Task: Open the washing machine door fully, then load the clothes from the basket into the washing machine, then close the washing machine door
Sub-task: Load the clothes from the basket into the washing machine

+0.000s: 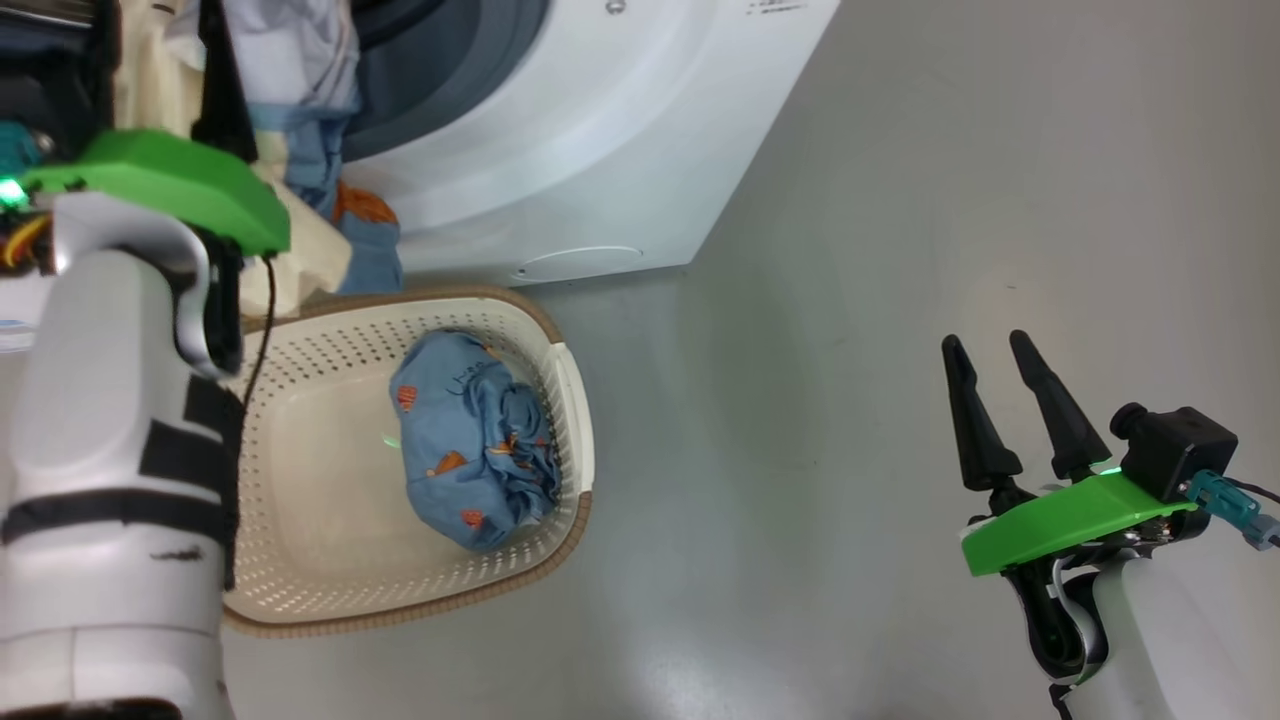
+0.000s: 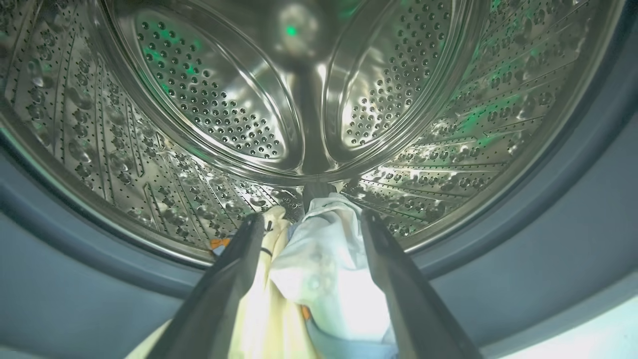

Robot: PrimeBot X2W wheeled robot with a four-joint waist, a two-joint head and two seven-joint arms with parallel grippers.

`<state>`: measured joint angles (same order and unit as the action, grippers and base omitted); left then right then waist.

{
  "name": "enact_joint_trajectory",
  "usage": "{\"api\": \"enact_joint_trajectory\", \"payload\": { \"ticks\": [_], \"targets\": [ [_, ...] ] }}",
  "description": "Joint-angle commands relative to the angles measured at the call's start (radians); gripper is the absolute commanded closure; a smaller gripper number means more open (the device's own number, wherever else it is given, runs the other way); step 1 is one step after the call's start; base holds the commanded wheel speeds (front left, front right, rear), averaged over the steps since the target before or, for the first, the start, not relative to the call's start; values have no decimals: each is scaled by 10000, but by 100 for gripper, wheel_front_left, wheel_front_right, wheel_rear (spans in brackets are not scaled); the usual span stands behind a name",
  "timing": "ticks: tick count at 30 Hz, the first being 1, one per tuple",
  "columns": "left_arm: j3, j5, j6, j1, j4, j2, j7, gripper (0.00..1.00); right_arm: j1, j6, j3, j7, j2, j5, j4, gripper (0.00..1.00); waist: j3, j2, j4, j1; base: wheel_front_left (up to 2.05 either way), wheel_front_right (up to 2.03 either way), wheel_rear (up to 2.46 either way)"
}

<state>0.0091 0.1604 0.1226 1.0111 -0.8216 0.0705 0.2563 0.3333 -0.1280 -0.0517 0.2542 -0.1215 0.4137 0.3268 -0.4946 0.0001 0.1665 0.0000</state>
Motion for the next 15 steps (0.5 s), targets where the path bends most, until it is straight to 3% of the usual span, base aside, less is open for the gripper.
{"api": "enact_joint_trajectory", "payload": {
  "ticks": [1,15],
  "targets": [
    [203,-107,32,-380,473,255,55,0,-60,-27,-135,76,-101,-86,-216,0,108,-1,-136,0,0,0,0],
    [531,-325,59,-2663,2122,-64,55,0,-345,-27,81,76,-335,-146,-253,0,626,-1,-635,0,0,0,0]
  ]
}}
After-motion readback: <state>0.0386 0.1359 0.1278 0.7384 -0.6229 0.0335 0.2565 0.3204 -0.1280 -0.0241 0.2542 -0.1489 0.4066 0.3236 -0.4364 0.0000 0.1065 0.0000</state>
